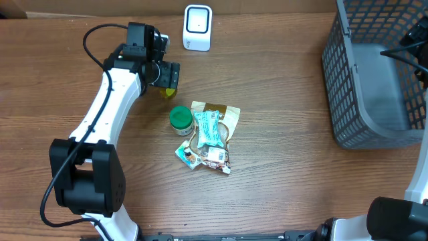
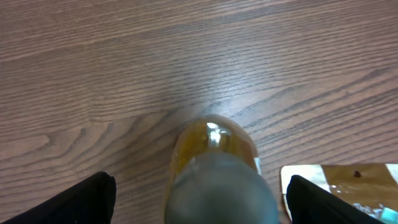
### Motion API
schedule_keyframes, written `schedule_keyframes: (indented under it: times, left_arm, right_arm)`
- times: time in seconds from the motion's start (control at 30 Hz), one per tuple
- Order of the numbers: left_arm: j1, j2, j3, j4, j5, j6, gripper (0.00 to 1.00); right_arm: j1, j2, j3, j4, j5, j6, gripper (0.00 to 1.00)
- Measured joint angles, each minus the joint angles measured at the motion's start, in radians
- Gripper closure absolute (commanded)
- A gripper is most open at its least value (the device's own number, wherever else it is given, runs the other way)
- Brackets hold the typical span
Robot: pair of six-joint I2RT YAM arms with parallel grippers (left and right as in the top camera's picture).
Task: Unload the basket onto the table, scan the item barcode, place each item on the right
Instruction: 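Lower the left gripper onto the yellow bottle and grasp it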
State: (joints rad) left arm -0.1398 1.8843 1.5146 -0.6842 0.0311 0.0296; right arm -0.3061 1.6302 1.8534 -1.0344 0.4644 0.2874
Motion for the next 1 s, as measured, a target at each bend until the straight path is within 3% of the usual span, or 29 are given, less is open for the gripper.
schedule_keyframes:
  times: [0.1, 0.37, 0.83, 1.0]
  left_arm:
    - [0.000, 0.002, -0.024, 0.023, -0.002, 0.000, 0.11]
    - [0.000, 0.018, -0.037, 0.090, 0.021, 0.001, 0.24]
    - [0.000, 0.019, -0.100, 0.192, 0.037, 0.003, 0.26]
    - [0.000, 0.019, -0.101, 0.216, 0.038, -0.002, 0.39]
  right_arm:
    - [0.000, 0.000, 0.000, 0.000, 0.000, -0.001, 0.00]
    - [0.000, 0.000, 0.000, 0.000, 0.000, 0.000, 0.00]
    - [0.000, 0.000, 0.000, 0.001, 0.000, 0.000, 0.00]
    - [0.000, 0.000, 0.000, 0.000, 0.000, 0.000, 0.00]
